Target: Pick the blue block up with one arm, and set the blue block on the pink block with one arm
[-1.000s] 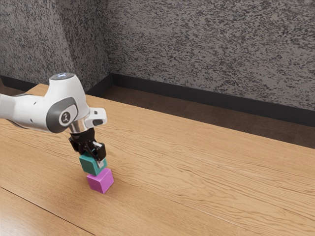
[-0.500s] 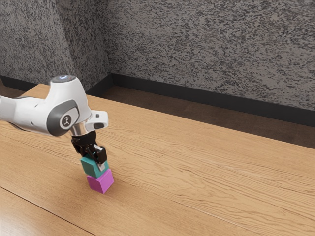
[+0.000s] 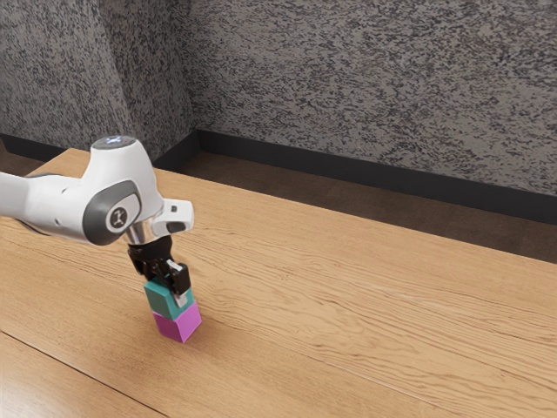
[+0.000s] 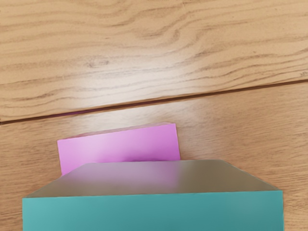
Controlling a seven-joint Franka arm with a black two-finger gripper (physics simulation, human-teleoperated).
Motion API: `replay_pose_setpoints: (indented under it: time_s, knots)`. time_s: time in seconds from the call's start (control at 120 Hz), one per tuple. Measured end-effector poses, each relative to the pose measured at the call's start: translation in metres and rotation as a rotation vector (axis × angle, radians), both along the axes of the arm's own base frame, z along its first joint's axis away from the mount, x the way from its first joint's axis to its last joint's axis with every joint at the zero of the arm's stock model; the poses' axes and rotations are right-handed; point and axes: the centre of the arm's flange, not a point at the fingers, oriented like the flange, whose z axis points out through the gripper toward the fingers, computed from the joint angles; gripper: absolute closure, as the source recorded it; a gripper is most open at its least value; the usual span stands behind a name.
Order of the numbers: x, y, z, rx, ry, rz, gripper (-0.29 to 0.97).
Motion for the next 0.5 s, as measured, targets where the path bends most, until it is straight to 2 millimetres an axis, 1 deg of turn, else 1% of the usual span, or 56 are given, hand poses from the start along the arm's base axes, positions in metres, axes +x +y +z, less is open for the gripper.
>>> replay_pose_setpoints:
  time_s: [0.5]
  knots:
    - [0.0004,0.0072,-0.0006,-0.012,-0.003,0.043,0.30]
